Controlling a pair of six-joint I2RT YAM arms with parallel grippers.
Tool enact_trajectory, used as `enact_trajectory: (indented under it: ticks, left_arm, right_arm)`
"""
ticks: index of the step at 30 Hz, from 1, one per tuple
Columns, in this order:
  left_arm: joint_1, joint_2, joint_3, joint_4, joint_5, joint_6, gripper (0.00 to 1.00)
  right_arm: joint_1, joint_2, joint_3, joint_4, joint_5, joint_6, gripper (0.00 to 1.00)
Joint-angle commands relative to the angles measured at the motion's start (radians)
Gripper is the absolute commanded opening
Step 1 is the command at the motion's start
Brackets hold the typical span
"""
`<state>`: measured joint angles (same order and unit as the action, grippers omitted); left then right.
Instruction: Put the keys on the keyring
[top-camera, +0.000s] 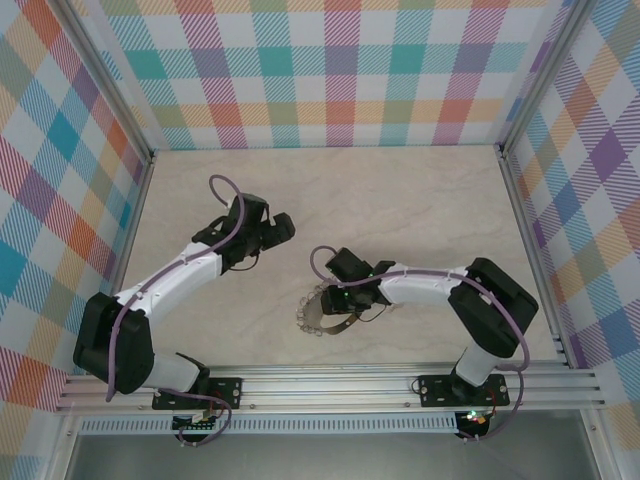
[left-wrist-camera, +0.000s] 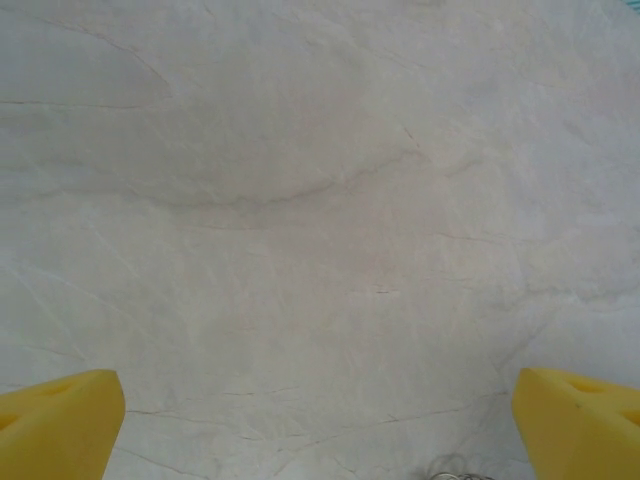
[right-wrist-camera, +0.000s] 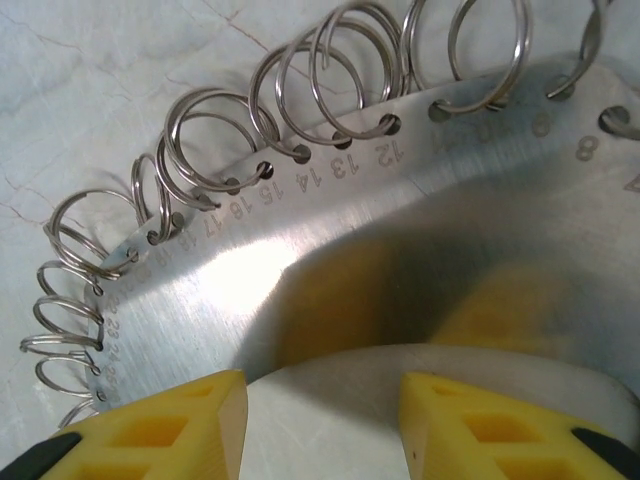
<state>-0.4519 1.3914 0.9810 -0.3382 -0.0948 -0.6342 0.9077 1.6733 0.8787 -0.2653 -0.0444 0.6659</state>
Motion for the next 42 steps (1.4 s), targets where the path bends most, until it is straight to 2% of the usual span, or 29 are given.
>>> enact_trajectory:
  ticks: [1,28,32,37,42]
  left_arm:
    - [0.015,-0.029,0.009,-0.027,0.012,0.028,0.99]
    - [0.026,-0.044,-0.022,-0.028,0.032,0.035,0.99]
    - [0.026,-0.065,-0.028,-0.033,0.064,0.026,0.99]
    - [0.016,-0.090,-0.092,0.018,0.156,-0.037,0.98]
    - [-0.059,-0.079,-0.147,0.088,0.189,-0.108,0.98]
  right_arm:
    - [0.014,0.059,0.044,0.066,-0.021,-0.005,0.44]
    - [0.010,0.276,0.491,-0.066,0.010,-0.120,0.45]
    - [-0.007,0.212,0.459,-0.081,0.025,-0.134,0.46]
    - [-0.051,0.098,0.305,-0.082,0.052,-0.136,0.48]
    - [-0.111,-0.003,0.140,-0.063,0.072,-0.127,0.49]
